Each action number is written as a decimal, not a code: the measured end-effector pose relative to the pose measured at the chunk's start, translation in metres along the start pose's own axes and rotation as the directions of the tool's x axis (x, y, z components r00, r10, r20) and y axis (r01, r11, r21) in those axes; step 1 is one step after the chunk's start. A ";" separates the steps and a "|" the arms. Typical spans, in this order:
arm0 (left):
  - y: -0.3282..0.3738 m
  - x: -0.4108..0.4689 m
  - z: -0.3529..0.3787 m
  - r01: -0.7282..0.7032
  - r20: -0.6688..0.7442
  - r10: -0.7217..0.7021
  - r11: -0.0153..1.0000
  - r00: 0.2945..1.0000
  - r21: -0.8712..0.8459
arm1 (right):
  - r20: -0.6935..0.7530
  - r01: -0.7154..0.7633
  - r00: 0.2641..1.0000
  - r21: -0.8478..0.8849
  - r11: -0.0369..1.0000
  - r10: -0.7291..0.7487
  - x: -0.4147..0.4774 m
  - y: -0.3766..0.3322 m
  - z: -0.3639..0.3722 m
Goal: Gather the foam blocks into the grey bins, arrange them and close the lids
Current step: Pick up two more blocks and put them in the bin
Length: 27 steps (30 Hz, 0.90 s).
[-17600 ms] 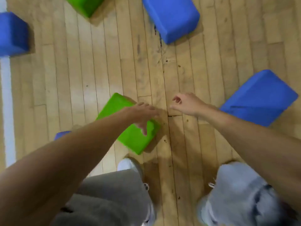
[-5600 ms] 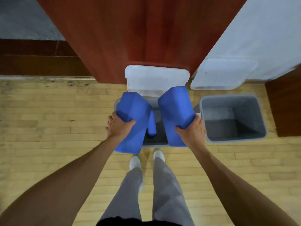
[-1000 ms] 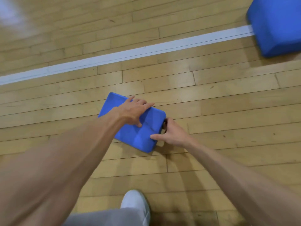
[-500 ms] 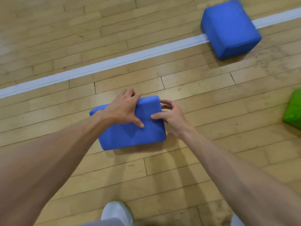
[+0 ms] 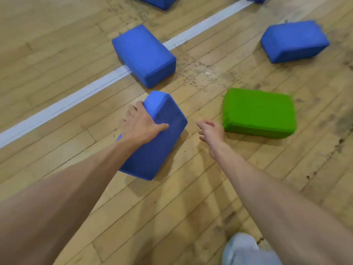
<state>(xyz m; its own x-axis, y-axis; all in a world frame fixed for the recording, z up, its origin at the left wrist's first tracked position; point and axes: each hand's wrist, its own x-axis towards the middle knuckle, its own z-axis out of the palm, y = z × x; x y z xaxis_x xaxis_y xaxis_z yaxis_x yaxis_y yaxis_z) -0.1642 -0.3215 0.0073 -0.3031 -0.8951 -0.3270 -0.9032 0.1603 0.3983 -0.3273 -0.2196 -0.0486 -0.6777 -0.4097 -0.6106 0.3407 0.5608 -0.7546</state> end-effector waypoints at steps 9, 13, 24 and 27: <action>0.056 0.022 0.031 -0.068 -0.033 0.078 0.971 0.996 0.231 | -0.132 -0.307 0.874 0.596 0.742 0.468 0.045 -0.012 -0.062; 0.052 0.026 0.025 -0.082 0.014 0.080 0.977 0.997 0.199 | -0.184 -0.306 0.845 0.604 0.736 0.502 0.053 -0.022 -0.054; 0.037 0.021 0.020 -0.149 0.069 0.143 0.983 0.987 0.103 | -0.323 -0.168 0.905 0.325 0.931 0.276 0.017 0.000 -0.045; 0.028 0.012 0.014 -0.209 0.150 0.193 0.972 0.970 0.104 | -0.396 -0.151 0.883 0.269 0.951 0.252 0.009 -0.006 -0.042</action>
<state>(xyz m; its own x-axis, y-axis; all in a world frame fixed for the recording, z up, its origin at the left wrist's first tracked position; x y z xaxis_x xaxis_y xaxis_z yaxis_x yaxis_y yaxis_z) -0.1970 -0.3223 0.0026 -0.5134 -0.7747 -0.3691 -0.8464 0.3862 0.3667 -0.3628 -0.1967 -0.0398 -0.7705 0.0650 -0.6342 0.6019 0.4020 -0.6900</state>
